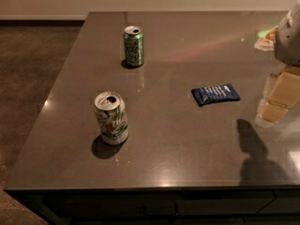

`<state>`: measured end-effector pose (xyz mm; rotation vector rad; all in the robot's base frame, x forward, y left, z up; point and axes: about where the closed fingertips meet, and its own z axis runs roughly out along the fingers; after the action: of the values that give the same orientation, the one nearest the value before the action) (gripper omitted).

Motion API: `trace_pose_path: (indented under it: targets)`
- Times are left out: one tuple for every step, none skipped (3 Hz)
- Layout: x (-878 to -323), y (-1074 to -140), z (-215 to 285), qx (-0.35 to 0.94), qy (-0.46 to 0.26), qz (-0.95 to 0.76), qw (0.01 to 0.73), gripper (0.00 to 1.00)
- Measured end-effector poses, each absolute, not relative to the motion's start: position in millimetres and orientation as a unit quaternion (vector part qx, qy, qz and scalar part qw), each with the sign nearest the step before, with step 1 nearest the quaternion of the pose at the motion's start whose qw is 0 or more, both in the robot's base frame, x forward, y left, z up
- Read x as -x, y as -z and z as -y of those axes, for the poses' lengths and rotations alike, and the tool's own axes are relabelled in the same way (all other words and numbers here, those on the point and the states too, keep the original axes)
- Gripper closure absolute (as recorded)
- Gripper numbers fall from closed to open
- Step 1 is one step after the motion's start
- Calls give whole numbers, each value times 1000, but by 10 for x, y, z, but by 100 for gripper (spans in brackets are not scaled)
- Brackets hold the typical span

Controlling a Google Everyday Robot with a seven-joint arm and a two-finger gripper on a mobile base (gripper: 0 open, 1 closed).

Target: Move rxbar blueberry near green can

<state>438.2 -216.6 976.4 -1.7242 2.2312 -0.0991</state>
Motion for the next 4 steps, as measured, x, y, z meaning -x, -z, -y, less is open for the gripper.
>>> trace_pose_path:
  targets:
    - [-4382,-9764,2166,603,35,-781,159,0]
    - [-4467,-9762,2156,601,31,-781,168,0]
    - [-4749,-9671,2167,600,21,-781,174,0]
    - [-5098,-9454,2147,612,0,-774,164,0]
